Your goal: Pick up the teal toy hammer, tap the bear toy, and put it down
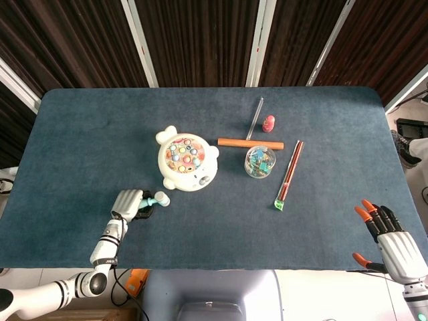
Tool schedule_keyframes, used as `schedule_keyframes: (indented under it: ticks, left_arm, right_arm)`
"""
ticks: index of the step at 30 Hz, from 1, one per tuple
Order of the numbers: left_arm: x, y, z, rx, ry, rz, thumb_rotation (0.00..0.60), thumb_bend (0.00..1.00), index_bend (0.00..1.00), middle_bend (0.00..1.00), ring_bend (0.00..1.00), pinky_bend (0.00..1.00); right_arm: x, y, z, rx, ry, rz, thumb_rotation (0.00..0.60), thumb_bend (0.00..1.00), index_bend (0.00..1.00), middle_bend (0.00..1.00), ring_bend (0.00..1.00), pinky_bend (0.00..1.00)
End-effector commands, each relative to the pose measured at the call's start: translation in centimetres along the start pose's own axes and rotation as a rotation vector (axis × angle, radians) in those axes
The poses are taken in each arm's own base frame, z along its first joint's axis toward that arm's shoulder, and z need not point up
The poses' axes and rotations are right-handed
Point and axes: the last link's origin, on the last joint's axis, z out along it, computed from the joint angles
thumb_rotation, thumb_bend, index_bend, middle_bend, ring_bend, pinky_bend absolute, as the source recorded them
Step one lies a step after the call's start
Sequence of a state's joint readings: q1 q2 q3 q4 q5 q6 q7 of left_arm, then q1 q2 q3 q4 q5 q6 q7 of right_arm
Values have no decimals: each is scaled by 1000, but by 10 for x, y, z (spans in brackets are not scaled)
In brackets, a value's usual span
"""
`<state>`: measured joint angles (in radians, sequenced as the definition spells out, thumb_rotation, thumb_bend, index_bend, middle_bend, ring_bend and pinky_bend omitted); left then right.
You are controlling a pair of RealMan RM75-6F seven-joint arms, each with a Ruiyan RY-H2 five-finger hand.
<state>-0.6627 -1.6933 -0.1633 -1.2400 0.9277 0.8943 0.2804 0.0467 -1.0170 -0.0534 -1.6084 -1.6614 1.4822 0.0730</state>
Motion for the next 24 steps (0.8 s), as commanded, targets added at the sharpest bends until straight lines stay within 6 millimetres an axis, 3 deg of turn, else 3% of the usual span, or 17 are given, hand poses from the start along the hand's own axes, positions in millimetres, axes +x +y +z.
schedule_keyframes:
  ticks: [1, 8, 24]
  left_arm:
    - [1, -2, 0, 2, 1, 12, 501, 415, 133, 0, 0, 0]
    - [5, -6, 2, -2, 43, 84, 460, 394, 117, 0, 0, 0]
    - [8, -3, 0, -8, 19, 66, 464, 350, 0, 0, 0, 0]
  right_arm:
    - [0, 0, 0, 0, 0, 0, 600, 327, 0, 0, 0, 0]
    - [0, 0, 0, 1, 5, 0, 600, 327, 0, 0, 0, 0]
    - [1, 0, -1, 0, 6, 2, 600, 327, 0, 0, 0, 0]
